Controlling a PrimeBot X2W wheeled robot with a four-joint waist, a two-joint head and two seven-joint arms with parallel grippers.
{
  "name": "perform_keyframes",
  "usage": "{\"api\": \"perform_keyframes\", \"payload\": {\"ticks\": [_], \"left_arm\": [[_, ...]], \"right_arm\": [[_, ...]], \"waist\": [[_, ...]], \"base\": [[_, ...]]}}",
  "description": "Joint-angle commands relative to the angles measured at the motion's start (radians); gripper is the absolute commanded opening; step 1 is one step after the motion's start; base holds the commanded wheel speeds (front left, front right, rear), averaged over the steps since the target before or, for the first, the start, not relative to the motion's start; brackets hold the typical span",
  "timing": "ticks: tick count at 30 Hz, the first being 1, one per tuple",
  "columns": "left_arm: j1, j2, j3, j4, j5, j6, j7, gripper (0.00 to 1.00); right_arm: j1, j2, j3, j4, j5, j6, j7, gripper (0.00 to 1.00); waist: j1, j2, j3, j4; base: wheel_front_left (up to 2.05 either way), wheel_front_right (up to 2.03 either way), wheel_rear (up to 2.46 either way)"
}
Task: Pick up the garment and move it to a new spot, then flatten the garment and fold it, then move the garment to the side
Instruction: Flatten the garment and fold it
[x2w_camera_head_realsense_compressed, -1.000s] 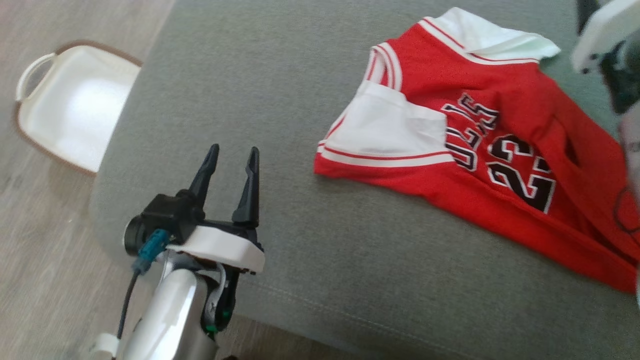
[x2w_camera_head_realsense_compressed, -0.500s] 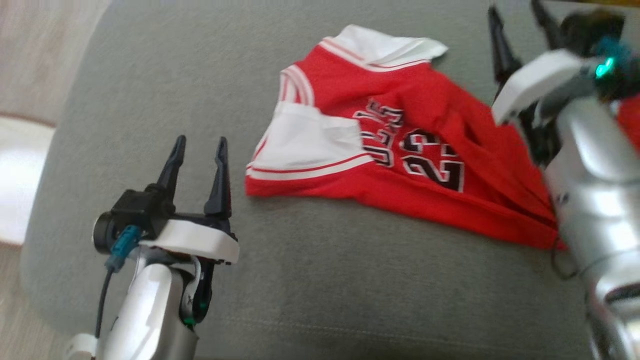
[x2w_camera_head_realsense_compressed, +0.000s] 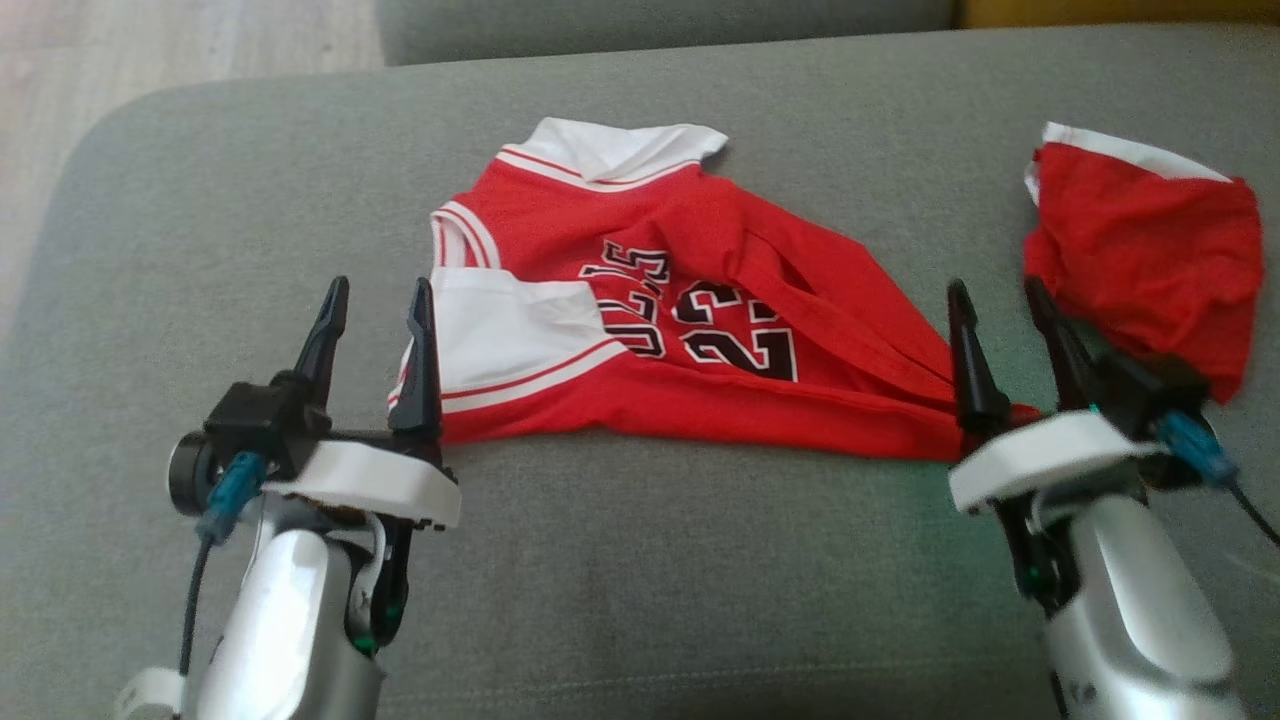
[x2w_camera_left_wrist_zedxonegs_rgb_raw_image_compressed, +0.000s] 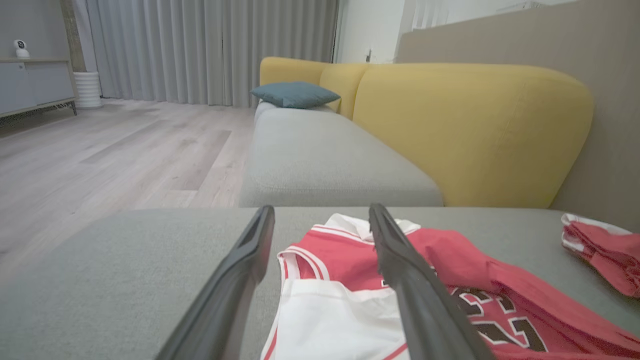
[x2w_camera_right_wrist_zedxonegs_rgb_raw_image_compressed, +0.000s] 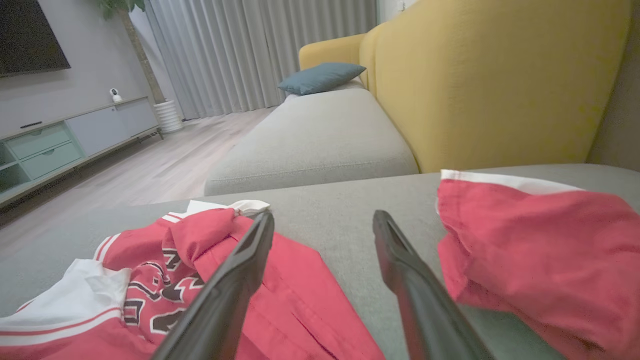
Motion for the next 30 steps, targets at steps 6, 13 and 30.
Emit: {"api": "perform_keyframes", "payload": {"ticks": [6,13,30], "left_arm": [[-0.132,0.045,0.021,0.116,0.060,0.010,0.017,1.00],[-0.287,0.119,-0.002,0.330,0.128,0.022,0.146,1.00],[-0.527,0.185,-0.060,0.658,0.161,-0.047,0.154,1.00]], "right_arm": [[0.089,0.026,-0.025,-0.246,-0.018,0.007,0.071,1.00],[0.119,0.027,-0.007,-0.361,-0.002,0.007,0.112,1.00],[0.113,0.027,0.003,-0.402,-0.004,0.007,0.121,1.00]], "waist": [[0.0000,-0.0001,0.052,-0.050],[0.0000,-0.0001,0.106,-0.080],[0.0000,-0.0001,0.208,-0.107]], "base": [[0.00,0.00,0.00],[0.00,0.00,0.00],[0.00,0.00,0.00]]}}
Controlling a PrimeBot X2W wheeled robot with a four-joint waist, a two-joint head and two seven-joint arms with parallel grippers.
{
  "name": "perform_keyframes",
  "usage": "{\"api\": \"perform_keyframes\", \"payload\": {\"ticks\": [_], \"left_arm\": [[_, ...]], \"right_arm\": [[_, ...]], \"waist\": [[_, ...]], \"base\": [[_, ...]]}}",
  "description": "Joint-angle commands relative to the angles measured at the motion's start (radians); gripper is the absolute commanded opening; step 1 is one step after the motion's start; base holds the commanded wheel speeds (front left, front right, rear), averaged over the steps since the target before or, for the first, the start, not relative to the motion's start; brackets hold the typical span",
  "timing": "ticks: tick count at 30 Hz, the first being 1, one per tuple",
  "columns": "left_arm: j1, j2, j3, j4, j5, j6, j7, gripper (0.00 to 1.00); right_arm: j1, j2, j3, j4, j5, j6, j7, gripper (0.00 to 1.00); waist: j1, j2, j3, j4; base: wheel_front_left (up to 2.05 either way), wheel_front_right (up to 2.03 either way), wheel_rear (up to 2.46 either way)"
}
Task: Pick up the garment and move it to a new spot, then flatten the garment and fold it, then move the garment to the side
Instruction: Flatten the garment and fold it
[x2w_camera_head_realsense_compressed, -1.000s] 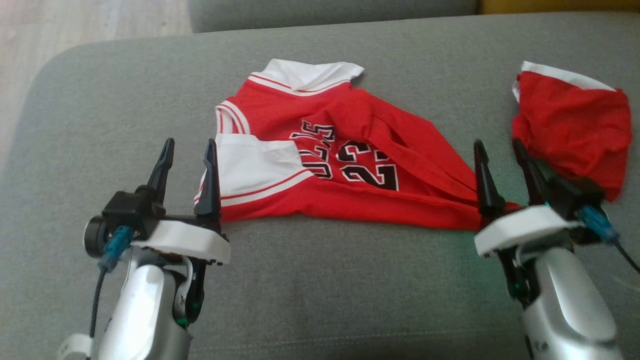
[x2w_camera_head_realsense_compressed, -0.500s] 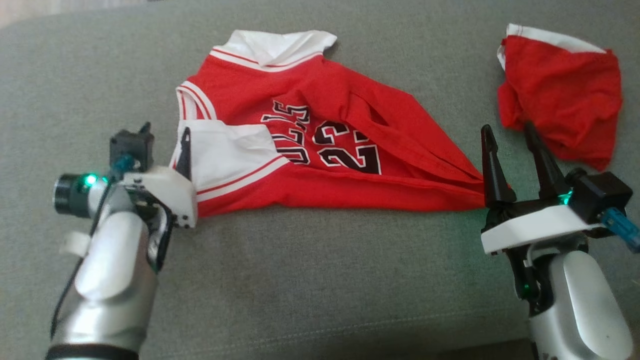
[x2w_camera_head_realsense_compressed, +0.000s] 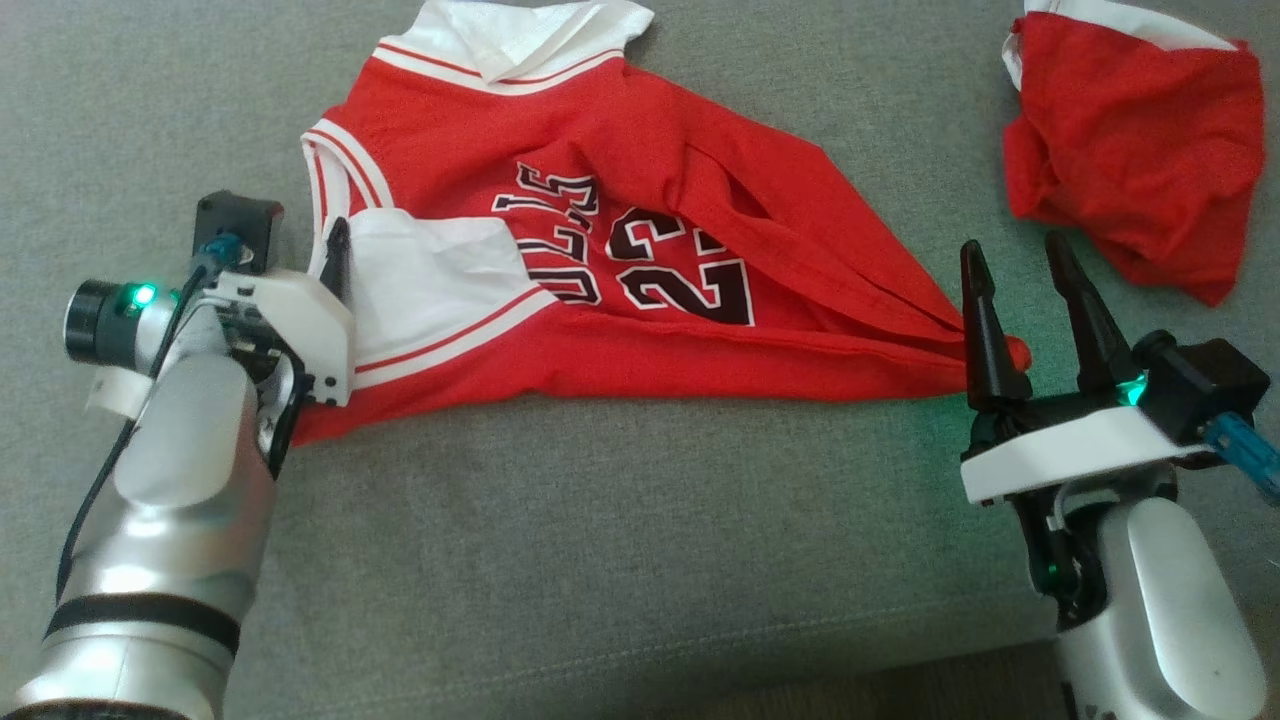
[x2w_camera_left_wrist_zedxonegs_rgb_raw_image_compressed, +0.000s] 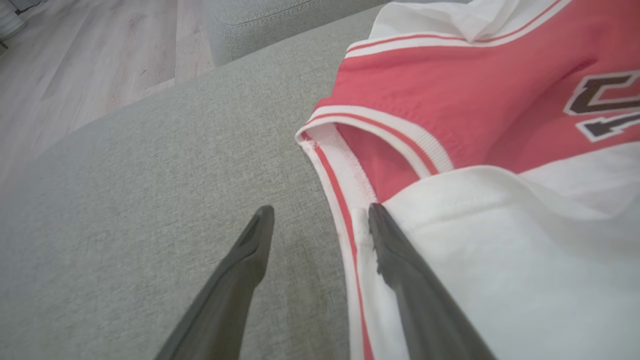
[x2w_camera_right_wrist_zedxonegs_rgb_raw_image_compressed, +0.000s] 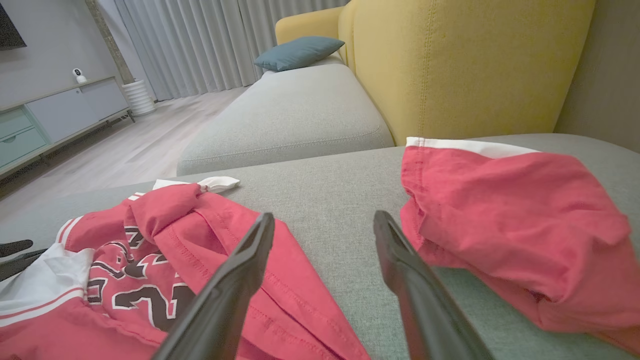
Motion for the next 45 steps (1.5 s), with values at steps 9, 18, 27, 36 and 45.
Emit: {"api": "perform_keyframes", "payload": {"ticks": [9,18,27,36,45], "left_arm": [[-0.064,0.013,0.003,0.033,-0.003,0.001,-0.080,1.00],[-0.057,-0.013,-0.042,0.053,0.000,-0.021,-0.094,1.00],[-0.062,-0.007,-0.068,0.074,0.005,-0.014,-0.101,0.07],[-0.067,-0.008,-0.075,0.075,-0.009,0.000,-0.128,0.00],[-0.069,0.010,-0.034,-0.053,-0.045,0.058,-0.169,0.00]], "right_arm": [[-0.004,0.003,0.012,-0.026,-0.001,0.007,-0.002,1.00],[-0.007,0.003,0.010,-0.016,0.002,0.007,-0.001,1.00],[-0.009,0.003,0.013,-0.006,0.005,0.007,-0.002,1.00],[-0.007,0.003,0.011,0.000,0.006,0.007,0.000,1.00],[-0.003,0.003,0.009,0.001,0.009,0.007,0.001,1.00]], "waist": [[0.0000,0.0000,-0.001,0.000],[0.0000,0.0000,-0.013,0.010],[0.0000,0.0000,-0.018,0.003],[0.0000,0.0000,-0.042,0.013],[0.0000,0.0000,-0.082,0.040]], "base": [[0.00,0.00,0.00],[0.00,0.00,0.00],[0.00,0.00,0.00],[0.00,0.00,0.00],[0.00,0.00,0.00]]}}
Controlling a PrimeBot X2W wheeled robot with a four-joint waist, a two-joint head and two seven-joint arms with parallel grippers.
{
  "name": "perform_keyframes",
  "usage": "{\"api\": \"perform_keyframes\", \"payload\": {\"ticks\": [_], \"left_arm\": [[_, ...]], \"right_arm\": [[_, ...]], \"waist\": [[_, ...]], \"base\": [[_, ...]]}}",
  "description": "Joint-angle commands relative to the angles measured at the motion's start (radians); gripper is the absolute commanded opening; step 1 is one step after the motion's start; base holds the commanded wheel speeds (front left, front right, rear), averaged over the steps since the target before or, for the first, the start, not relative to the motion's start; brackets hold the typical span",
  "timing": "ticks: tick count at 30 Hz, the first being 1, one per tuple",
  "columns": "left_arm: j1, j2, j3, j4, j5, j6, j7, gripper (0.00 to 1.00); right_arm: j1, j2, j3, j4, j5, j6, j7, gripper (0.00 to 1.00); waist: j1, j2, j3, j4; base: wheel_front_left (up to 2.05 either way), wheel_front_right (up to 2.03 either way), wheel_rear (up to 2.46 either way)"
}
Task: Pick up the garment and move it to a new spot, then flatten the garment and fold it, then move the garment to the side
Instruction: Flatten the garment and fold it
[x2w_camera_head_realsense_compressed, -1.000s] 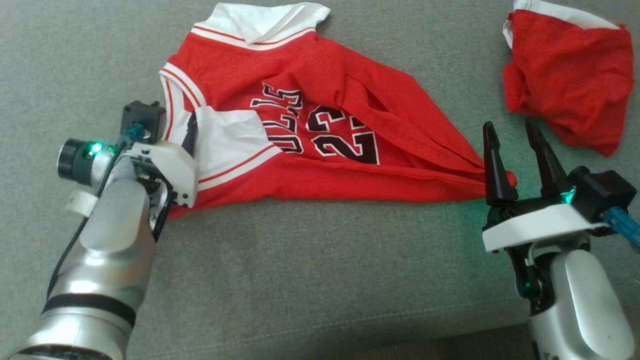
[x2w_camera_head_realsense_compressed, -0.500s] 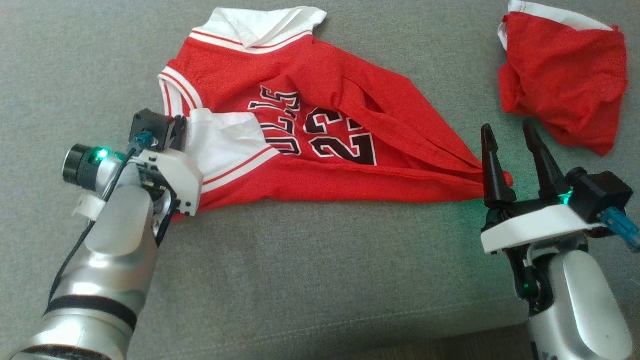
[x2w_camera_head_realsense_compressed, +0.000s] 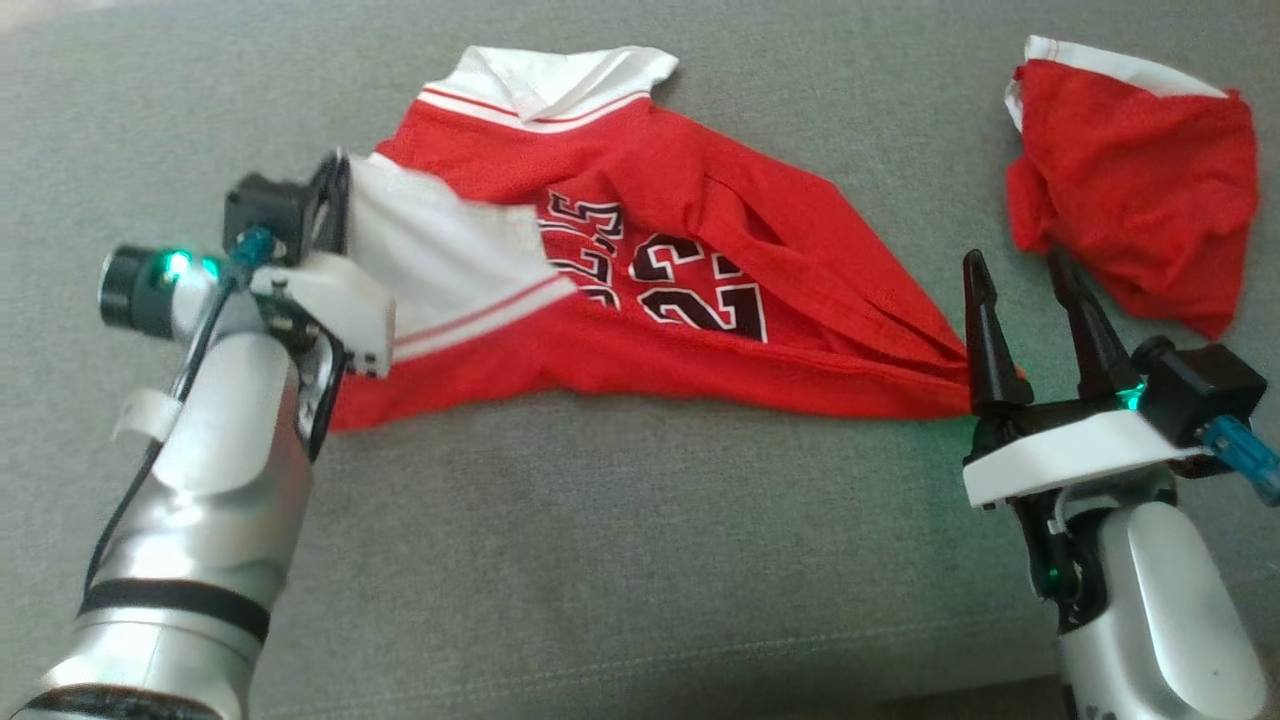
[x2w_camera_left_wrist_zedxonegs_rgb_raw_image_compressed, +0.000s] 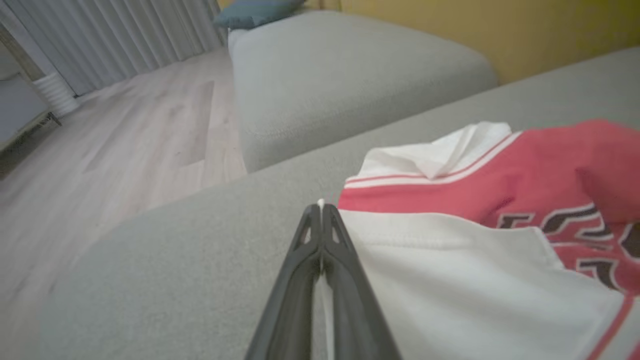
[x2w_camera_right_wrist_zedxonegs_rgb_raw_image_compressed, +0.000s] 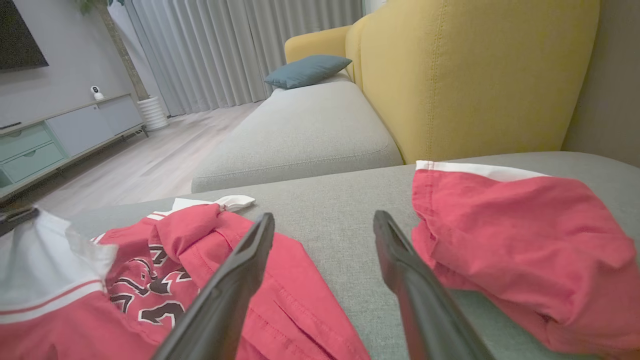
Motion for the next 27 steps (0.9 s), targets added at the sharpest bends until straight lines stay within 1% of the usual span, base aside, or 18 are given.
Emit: {"api": "perform_keyframes", "payload": {"ticks": [1,7,11,16,22,27], "left_arm": [[-0.041,0.042,0.037,-0.047,-0.006,0.010,-0.011,0.00],[0.006,0.054,0.055,-0.280,-0.009,0.039,-0.012,0.00],[0.075,0.056,0.048,-0.430,-0.010,0.029,-0.012,0.00],[0.224,0.072,0.029,-0.585,-0.011,0.022,-0.012,0.00],[0.433,0.118,-0.027,-0.691,-0.003,-0.003,0.002,0.00],[0.557,0.169,-0.092,-0.713,0.022,-0.037,0.056,0.00]], "right_arm": [[-0.002,0.002,0.017,-0.028,0.002,0.007,0.001,1.00],[0.000,0.002,0.013,-0.021,-0.001,0.007,0.002,1.00],[0.016,0.002,0.007,-0.012,0.003,0.007,0.001,1.00],[0.055,0.002,-0.007,0.000,0.018,0.007,-0.008,1.00],[0.101,0.002,-0.024,0.014,0.037,0.007,-0.017,1.00],[0.117,0.002,-0.017,0.023,0.045,0.007,-0.021,1.00]], "waist": [[0.0000,0.0000,-0.009,0.010],[0.0000,0.0000,-0.037,0.038],[0.0000,0.0000,-0.066,0.056],[0.0000,0.0000,-0.110,0.089],[0.0000,0.0000,-0.160,0.134],[0.0000,0.0000,-0.186,0.158]], "base": [[0.00,0.00,0.00],[0.00,0.00,0.00],[0.00,0.00,0.00],[0.00,0.00,0.00],[0.00,0.00,0.00],[0.00,0.00,0.00]]}}
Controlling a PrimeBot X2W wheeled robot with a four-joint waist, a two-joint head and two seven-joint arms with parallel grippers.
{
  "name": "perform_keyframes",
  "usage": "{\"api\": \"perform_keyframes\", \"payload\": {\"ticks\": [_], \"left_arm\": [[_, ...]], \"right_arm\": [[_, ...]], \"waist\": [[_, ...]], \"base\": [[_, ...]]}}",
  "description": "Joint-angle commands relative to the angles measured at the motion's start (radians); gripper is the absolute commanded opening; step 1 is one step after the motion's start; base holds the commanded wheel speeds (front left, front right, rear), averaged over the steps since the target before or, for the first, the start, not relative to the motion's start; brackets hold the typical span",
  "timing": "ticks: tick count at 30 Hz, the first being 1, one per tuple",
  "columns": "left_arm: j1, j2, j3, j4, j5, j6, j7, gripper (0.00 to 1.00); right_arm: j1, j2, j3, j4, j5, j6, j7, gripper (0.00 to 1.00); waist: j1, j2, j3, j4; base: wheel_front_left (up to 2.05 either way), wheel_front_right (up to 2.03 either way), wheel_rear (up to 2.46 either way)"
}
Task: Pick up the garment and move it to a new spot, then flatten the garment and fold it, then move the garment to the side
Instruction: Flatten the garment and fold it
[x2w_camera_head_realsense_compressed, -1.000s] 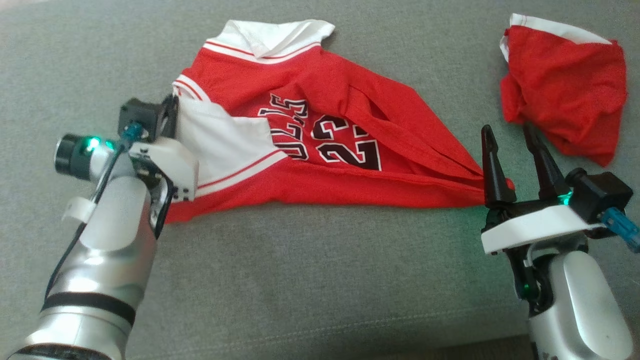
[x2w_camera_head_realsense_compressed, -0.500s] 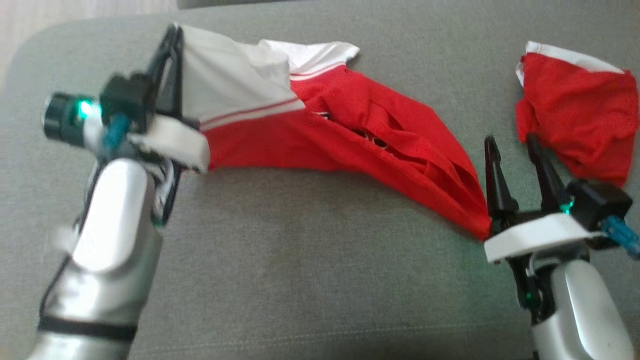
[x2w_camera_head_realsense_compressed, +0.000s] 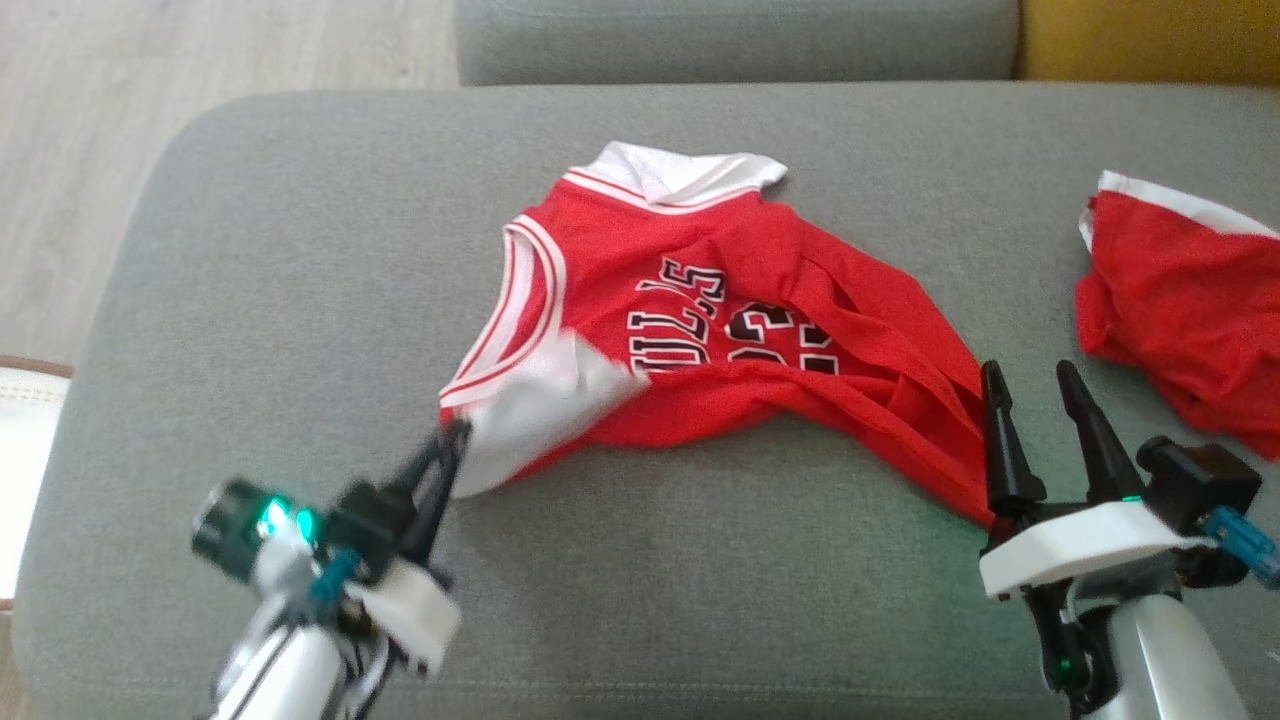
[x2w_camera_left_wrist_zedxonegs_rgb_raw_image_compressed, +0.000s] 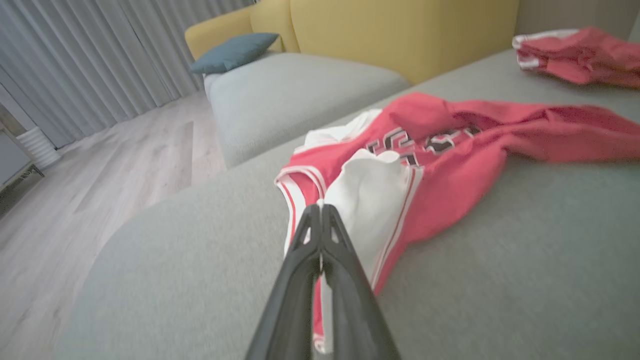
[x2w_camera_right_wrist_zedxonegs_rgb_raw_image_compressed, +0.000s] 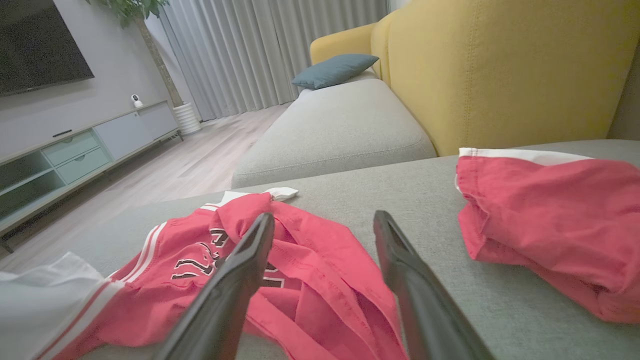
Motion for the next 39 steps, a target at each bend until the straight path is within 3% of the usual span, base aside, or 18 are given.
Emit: {"api": "perform_keyframes", "payload": {"ticks": [1,8,9,10,21,27,31,35,39], "left_arm": [[-0.020,0.040,0.021,-0.035,0.010,-0.009,0.011,0.00],[0.028,0.065,-0.023,-0.009,0.020,-0.030,0.051,0.00],[0.031,0.066,-0.025,-0.001,0.018,-0.031,0.054,0.34],[0.033,0.066,-0.026,0.004,0.015,-0.030,0.054,0.98],[0.084,0.010,0.077,-0.032,-0.106,0.071,0.096,1.00],[0.141,-0.058,0.065,-0.041,-0.248,0.013,0.200,1.00],[0.162,-0.067,0.038,-0.044,-0.299,-0.021,0.292,1.00],[0.163,-0.063,0.035,-0.040,-0.318,-0.018,0.352,1.00],[0.152,-0.069,0.055,-0.015,-0.331,0.014,0.375,1.00]], "right_arm": [[-0.016,-0.002,0.028,-0.029,0.007,0.007,-0.010,1.00],[-0.012,-0.002,0.031,-0.021,0.012,0.007,-0.013,1.00],[-0.010,-0.002,0.032,-0.019,0.012,0.007,-0.014,1.00],[-0.009,-0.002,0.033,-0.018,0.012,0.007,-0.014,1.00],[0.001,-0.002,0.022,-0.013,0.012,0.007,-0.015,1.00],[-0.002,-0.002,0.020,-0.014,0.015,0.007,-0.015,1.00],[-0.009,-0.002,0.023,-0.015,0.014,0.007,-0.016,1.00],[-0.015,-0.002,0.025,-0.013,0.013,0.007,-0.016,1.00],[-0.022,-0.002,0.030,-0.013,0.013,0.007,-0.017,1.00]], "waist": [[0.0000,-0.0001,-0.015,0.014],[0.0000,-0.0001,-0.023,0.022],[0.0000,-0.0001,-0.025,0.023],[0.0000,-0.0001,-0.026,0.023],[0.0000,-0.0001,-0.038,0.028],[0.0000,-0.0001,-0.032,0.023],[0.0000,-0.0001,-0.023,0.017],[0.0000,-0.0001,-0.015,0.007],[0.0000,-0.0001,-0.007,-0.005]], "base": [[0.00,0.00,0.00],[0.00,0.00,0.00],[0.00,0.00,0.00],[0.00,0.00,0.00],[0.00,0.00,0.00],[0.00,0.00,0.00],[0.00,0.00,0.00],[0.00,0.00,0.00],[0.00,0.00,0.00]]}}
